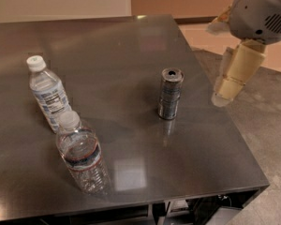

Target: Move water bottle near redbull can

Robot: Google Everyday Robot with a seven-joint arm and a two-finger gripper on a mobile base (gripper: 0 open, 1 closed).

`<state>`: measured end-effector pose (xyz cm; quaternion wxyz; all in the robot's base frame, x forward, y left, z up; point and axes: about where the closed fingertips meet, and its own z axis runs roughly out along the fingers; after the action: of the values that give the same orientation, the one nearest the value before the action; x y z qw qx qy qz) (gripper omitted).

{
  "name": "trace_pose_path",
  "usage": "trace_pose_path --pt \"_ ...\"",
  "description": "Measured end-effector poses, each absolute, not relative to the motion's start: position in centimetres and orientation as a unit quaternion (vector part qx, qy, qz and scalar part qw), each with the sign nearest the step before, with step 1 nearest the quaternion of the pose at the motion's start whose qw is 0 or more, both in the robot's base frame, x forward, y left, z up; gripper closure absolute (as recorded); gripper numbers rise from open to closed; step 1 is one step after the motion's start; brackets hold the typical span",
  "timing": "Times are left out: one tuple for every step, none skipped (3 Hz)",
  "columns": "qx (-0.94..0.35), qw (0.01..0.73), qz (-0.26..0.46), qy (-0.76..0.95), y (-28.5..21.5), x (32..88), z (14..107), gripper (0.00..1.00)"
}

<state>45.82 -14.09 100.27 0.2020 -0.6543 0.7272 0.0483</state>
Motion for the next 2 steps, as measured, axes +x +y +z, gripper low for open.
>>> trace_pose_path --pt "-0.684 0.227 0.085 0.688 -9.3 45.2 100.9 0.0" --pt "-0.716 0.23 0.121 0.648 -4.7 43.8 100.3 0.0"
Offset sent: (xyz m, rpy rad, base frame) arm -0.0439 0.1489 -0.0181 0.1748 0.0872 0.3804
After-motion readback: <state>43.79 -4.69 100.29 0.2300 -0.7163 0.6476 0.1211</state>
